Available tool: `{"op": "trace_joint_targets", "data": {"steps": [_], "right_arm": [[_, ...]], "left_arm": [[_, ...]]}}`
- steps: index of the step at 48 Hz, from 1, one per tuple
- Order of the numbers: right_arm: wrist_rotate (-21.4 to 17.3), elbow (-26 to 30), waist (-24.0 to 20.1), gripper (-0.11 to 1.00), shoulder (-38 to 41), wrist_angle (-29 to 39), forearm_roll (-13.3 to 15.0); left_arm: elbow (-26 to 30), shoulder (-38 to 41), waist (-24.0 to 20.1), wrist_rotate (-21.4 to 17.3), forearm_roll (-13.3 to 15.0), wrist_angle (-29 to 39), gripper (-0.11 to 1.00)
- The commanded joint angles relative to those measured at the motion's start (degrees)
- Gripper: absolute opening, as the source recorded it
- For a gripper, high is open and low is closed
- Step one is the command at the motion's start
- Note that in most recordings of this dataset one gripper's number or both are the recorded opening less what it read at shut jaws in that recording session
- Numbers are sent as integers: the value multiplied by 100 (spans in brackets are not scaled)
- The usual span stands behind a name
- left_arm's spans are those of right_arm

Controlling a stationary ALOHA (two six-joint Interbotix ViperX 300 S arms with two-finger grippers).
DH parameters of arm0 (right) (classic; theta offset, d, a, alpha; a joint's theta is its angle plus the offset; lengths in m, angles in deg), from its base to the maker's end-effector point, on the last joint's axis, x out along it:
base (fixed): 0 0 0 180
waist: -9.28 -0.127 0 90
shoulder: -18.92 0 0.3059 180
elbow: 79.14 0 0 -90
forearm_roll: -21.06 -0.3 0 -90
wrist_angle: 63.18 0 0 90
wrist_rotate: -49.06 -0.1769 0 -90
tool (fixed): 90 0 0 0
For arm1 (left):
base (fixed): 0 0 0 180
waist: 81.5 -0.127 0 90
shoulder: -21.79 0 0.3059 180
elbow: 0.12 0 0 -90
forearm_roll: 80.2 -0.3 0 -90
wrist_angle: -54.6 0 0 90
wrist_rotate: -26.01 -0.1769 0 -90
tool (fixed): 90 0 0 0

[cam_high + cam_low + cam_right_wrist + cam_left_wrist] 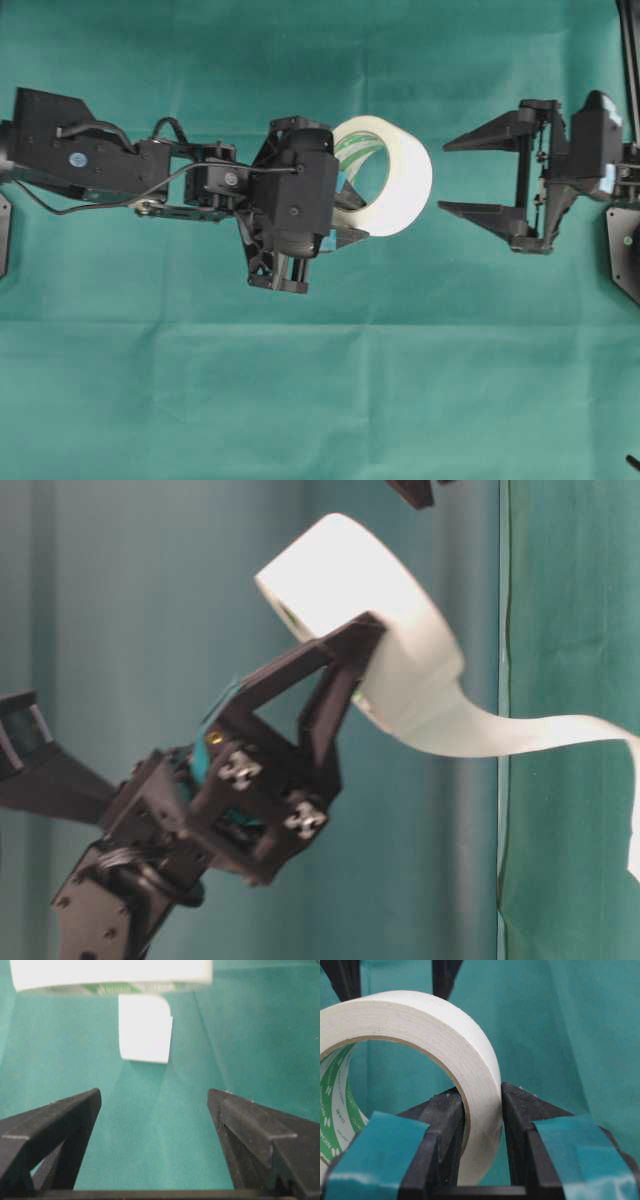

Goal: Peel off the duct tape with your right arm.
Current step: 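Bring the left gripper holding the roll back toward the center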

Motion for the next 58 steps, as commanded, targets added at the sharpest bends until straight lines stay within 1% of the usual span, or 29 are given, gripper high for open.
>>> {"op": "trace_joint_targets", "data": {"steps": [1,15,28,45,58], "right_arm": [[-9,0,-18,63,-220,18,-9],[-9,-246,-18,63,-1002,193,-9],[-9,-483,-18,63,-1503,272,-9],[-9,-703,-18,63,-1978,325,-9],[-9,-791,-18,63,-2162,439,-9]], "left_arm": [[255,-18,-18,-18,0,-70,20],[404,299,-53,-9,-9,-70,20],[747,642,-53,-9,-9,-149,20],[1143,1160,-88,-9,-9,-149,20],[1485,1556,-88,-9,-9,-53,20]]}}
